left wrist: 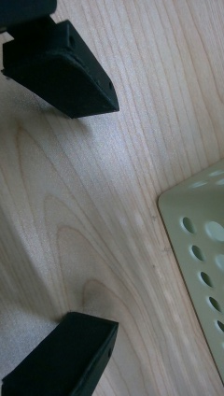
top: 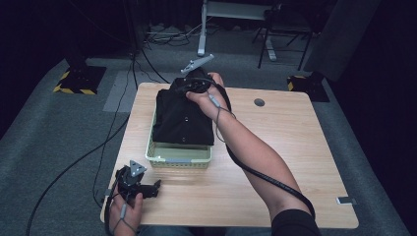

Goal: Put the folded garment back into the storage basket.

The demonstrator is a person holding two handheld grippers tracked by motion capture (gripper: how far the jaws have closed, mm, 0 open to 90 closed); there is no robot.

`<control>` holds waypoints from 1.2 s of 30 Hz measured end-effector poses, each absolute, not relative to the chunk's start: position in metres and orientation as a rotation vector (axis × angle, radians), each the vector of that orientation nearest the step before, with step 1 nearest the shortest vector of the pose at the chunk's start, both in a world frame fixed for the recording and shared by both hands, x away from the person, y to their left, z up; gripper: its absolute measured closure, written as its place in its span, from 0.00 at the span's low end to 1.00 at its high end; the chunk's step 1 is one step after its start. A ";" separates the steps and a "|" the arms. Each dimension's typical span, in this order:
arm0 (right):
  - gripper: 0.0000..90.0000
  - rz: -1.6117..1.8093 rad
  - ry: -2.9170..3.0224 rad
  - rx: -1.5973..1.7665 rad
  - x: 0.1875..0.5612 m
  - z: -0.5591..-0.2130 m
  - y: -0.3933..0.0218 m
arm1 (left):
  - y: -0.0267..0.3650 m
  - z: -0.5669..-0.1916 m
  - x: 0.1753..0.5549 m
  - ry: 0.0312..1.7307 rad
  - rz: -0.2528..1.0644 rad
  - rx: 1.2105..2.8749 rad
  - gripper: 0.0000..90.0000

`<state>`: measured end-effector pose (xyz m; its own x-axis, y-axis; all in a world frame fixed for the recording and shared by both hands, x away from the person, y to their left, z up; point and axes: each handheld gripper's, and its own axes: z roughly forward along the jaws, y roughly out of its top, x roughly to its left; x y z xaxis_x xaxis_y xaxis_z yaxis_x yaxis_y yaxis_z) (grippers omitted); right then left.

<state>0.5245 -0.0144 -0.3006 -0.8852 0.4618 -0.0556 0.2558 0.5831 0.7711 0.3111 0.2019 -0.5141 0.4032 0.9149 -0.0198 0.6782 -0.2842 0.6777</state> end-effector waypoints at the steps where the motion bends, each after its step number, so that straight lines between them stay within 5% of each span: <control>1: 0.98 1.188 2.568 0.598 0.525 -0.303 -0.013 | 0.202 -0.514 0.311 1.352 0.504 2.056 0.00; 28: 0.97 1.112 2.649 0.729 0.538 -0.358 0.001 | 0.202 -0.514 0.311 1.353 0.504 2.052 0.00; 29: 0.90 1.110 2.655 0.744 0.539 -0.361 0.001 | 0.202 -0.514 0.311 1.353 0.504 2.053 0.00; 33: 0.34 1.130 2.636 0.881 0.547 -0.367 -0.003 | 0.202 -0.514 0.311 1.353 0.504 2.053 0.00; 36: 0.30 1.170 2.600 0.873 0.548 -0.362 -0.010 | 0.202 -0.514 0.311 1.353 0.503 2.052 0.00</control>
<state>0.5481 -0.0100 -0.3625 -0.8171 0.5695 0.0895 0.4447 0.5240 0.7264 0.3111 0.2017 -0.5143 0.4020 0.9154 -0.0226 0.6784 -0.2812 0.6787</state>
